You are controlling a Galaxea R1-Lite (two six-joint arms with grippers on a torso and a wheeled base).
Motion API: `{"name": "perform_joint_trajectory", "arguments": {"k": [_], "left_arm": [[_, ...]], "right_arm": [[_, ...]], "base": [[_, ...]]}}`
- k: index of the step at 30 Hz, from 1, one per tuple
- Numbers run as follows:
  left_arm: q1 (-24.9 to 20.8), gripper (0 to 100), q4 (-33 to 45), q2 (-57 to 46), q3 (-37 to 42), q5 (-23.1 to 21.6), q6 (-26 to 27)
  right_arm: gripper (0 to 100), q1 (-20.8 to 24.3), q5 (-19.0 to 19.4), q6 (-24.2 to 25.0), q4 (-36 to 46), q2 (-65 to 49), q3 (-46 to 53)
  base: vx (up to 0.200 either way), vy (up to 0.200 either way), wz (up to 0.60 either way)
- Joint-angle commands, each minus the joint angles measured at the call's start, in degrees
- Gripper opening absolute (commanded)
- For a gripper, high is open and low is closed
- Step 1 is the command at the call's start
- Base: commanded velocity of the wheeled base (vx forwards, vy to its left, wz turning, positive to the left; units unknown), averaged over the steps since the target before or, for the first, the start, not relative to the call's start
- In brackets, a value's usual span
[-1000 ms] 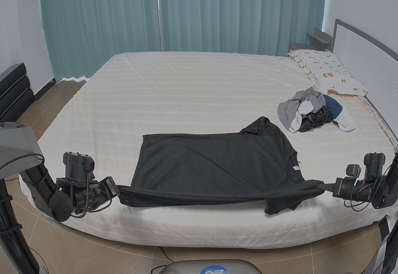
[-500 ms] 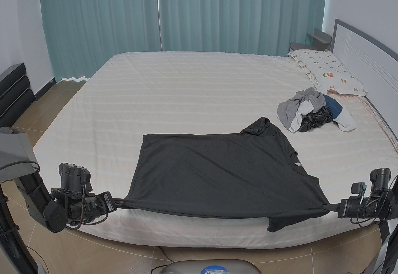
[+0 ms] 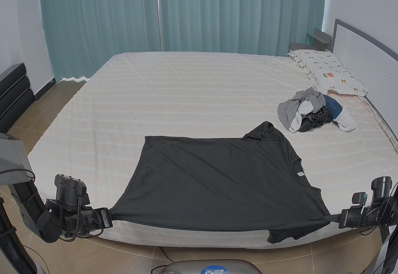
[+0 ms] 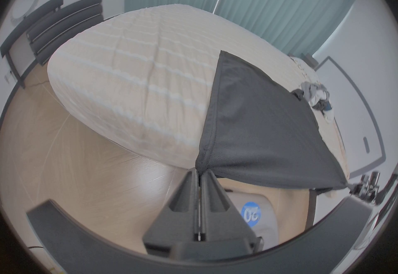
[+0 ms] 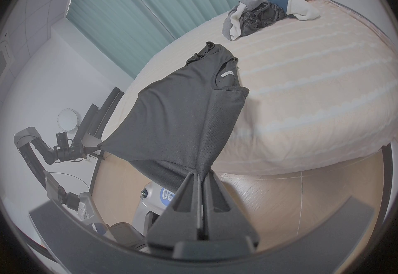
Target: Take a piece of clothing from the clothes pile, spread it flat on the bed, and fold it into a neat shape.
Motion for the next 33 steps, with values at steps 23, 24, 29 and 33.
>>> {"name": "perform_joint_trajectory", "arguments": {"k": [23, 24, 29, 33], "left_arm": [[0.52, 0, 1.91, 5.88, -19.38, -0.55, -12.46], [0.43, 0, 2.0, 6.23, -20.17, -0.55, -13.52], [0.25, 0, 4.11, 9.22, -24.56, -0.72, -17.03], [0.34, 0, 6.21, 11.77, -27.81, -0.72, -17.47]], "right_arm": [[0, 10.36, -7.54, 13.02, 15.38, -1.86, -25.85], [0, 10.45, -7.71, 13.1, 17.05, -1.59, -27.43], [0, 11.68, -7.8, 17.06, 23.56, -0.45, -34.55], [0, 12.56, -8.06, 18.73, 27.16, 1.22, -38.85]], "base": [[0.0, 0.0, 0.0], [0.0, 0.0, 0.0], [0.0, 0.0, 0.0], [0.0, 0.0, 0.0]]}}
